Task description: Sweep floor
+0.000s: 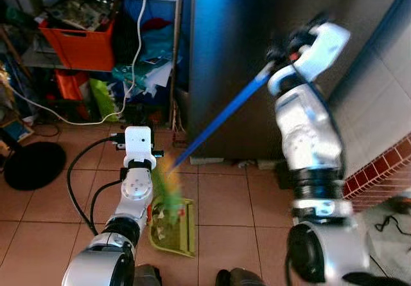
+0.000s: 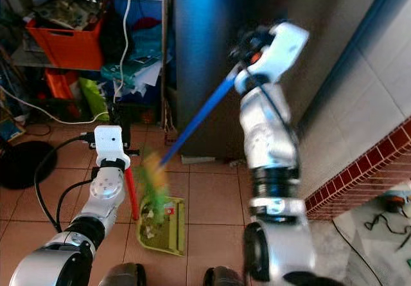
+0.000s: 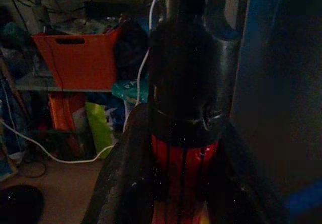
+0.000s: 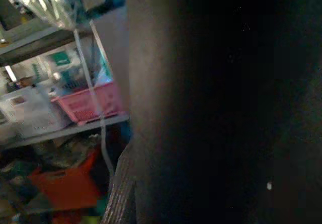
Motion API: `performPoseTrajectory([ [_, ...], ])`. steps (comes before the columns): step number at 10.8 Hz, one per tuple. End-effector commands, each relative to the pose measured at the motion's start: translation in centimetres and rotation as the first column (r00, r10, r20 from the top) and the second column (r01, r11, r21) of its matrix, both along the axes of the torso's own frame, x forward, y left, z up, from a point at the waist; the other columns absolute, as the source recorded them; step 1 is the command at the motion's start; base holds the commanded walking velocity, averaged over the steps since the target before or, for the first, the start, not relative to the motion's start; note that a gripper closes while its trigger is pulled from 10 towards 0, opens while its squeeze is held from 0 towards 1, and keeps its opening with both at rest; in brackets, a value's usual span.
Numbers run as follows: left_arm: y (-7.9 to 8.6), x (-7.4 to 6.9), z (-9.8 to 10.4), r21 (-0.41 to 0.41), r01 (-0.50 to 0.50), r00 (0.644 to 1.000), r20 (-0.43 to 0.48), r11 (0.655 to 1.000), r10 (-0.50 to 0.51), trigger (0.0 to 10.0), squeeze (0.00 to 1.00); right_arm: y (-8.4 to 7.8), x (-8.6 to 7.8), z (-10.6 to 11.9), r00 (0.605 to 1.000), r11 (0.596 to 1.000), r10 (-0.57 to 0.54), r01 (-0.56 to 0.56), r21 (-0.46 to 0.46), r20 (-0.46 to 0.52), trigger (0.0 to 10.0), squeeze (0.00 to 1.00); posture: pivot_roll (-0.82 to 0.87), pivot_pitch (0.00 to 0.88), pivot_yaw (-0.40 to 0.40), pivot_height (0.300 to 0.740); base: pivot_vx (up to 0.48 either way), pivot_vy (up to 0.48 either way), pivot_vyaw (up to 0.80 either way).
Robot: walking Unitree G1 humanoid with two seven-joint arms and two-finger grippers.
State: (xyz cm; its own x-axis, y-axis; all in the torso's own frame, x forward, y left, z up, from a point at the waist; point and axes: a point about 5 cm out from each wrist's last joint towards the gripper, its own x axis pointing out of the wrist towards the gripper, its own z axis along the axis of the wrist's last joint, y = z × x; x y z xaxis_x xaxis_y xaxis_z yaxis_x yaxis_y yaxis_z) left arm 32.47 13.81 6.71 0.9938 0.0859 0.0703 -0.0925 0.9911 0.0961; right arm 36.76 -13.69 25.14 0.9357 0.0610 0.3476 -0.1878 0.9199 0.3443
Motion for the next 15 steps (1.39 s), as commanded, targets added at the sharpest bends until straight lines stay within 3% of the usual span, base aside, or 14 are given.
performPoseTrajectory([
  [1, -0.5, 0.3, 0.4, -0.012, 0.016, 1.0, 0.008, 1.0, -0.016, 10.0, 0.0, -0.8, 0.0, 1.2, 0.998, 0.999, -0.031, 0.032, -0.01, 0.054, 10.0, 0.0, -0.08, 0.069, -0.05, 0.74, 0.0, 0.0, 0.0],
  [3, -0.5, 0.2, 0.3, -0.007, 0.02, 1.0, 0.01, 1.0, -0.02, 10.0, 0.0, -2.0, 0.1, 0.6, 0.992, 0.984, -0.108, 0.116, -0.135, 0.069, 10.0, 0.0, -0.08, 0.069, -0.049, 0.74, 0.0, 0.0, 0.0],
  [7, -0.6, 0.2, 1.5, -0.012, 0.032, 0.995, 0.1, 0.999, -0.031, 10.0, 0.0, -2.5, -0.7, -5.8, 0.976, 0.918, -0.215, 0.188, -0.348, -0.04, 10.0, 0.0, -0.07, 0.068, -0.051, 0.74, 0.0, 0.0, 0.0],
  [8, -0.4, 0.2, 2.0, 0.001, 0.036, 0.99, 0.136, 0.999, -0.035, 10.0, 0.0, -2.4, -0.8, -6.7, 0.975, 0.919, -0.215, 0.18, -0.352, -0.062, 10.0, 0.0, -0.07, 0.058, -0.048, 0.74, 0.0, 0.0, 0.0],
  [10, -0.5, 0.2, 3.4, -0.029, 0.063, 0.978, 0.202, 0.998, -0.055, 10.0, 0.0, -2.3, -0.5, -7.3, 0.963, 0.893, -0.26, 0.213, -0.397, -0.068, 10.0, 0.0, -0.06, 0.054, -0.057, 0.74, 0.0, 0.0, 0.0],
  [13, 0.0, 0.7, 8.0, -0.082, 0.103, 0.929, 0.364, 0.991, -0.066, 10.0, 0.0, -1.8, -0.8, -7.2, 0.982, 0.858, -0.184, 0.141, -0.493, -0.038, 10.0, 0.0, -0.05, 0.059, -0.054, 0.74, 0.0, 0.0, 0.0],
  [14, 0.1, 0.5, 8.8, -0.091, 0.12, 0.917, 0.392, 0.989, -0.075, 10.0, 0.0, -2.3, -0.7, -7.4, 0.981, 0.85, -0.192, 0.147, -0.506, -0.037, 10.0, 0.0, -0.03, 0.045, -0.051, 0.74, 0.0, 0.0, 0.0],
  [15, 0.3, 0.4, 8.7, -0.085, 0.087, 0.932, 0.359, 0.993, -0.051, 10.0, 0.0, -2.8, -0.6, -7.7, 0.966, 0.821, -0.257, 0.195, -0.536, -0.042, 10.0, 0.0, -0.02, 0.024, -0.041, 0.74, 0.0, 0.0, 0.0],
])
